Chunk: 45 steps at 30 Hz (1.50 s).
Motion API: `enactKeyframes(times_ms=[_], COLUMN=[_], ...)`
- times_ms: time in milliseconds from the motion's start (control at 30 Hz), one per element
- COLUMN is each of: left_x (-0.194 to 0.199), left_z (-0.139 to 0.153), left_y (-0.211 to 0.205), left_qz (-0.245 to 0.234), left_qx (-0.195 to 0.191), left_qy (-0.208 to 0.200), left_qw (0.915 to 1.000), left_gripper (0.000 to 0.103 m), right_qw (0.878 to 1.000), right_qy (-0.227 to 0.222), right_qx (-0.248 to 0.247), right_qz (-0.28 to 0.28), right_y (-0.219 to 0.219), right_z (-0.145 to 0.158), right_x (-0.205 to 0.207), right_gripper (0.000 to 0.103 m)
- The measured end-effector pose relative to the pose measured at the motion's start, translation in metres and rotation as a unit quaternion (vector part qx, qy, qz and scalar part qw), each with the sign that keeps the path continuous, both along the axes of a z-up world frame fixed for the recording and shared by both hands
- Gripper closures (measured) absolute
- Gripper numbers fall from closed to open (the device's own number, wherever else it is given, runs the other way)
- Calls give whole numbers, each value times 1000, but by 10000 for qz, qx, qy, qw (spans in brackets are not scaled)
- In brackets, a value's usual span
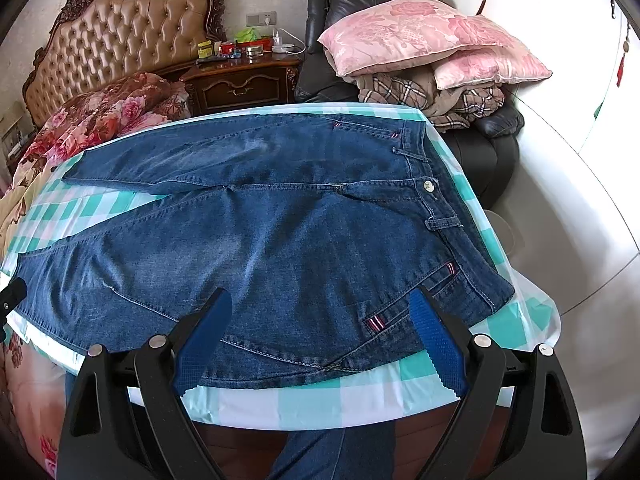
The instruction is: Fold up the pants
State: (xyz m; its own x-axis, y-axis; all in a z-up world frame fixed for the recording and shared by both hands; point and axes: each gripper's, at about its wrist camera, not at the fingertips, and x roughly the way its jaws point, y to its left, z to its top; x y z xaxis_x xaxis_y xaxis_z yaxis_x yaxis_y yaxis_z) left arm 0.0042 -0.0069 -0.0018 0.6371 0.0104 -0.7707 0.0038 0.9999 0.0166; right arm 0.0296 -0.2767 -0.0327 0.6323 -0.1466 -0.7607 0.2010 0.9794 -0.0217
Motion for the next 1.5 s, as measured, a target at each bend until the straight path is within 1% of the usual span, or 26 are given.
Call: enactKeyframes(times_ms=[600, 700, 1500], left_x=[4, 3, 2], left_z=[5, 4, 1], left_y=[1, 5, 1], left_qz=[33, 70, 23], left_qx=[-31, -75, -94], left_qy=[-11, -20, -23], left_qw=[10000, 9999, 10000], left_gripper=[1, 1, 1], right_qw=[10000, 10000, 10000], right_qy=[6, -19, -13], right_qx=[39, 15, 66], right_qz=[16, 53, 17], right_y=[3, 5, 0], right_z=[0, 1, 1], right_x=[1, 0, -2], right_gripper=[16, 16, 16])
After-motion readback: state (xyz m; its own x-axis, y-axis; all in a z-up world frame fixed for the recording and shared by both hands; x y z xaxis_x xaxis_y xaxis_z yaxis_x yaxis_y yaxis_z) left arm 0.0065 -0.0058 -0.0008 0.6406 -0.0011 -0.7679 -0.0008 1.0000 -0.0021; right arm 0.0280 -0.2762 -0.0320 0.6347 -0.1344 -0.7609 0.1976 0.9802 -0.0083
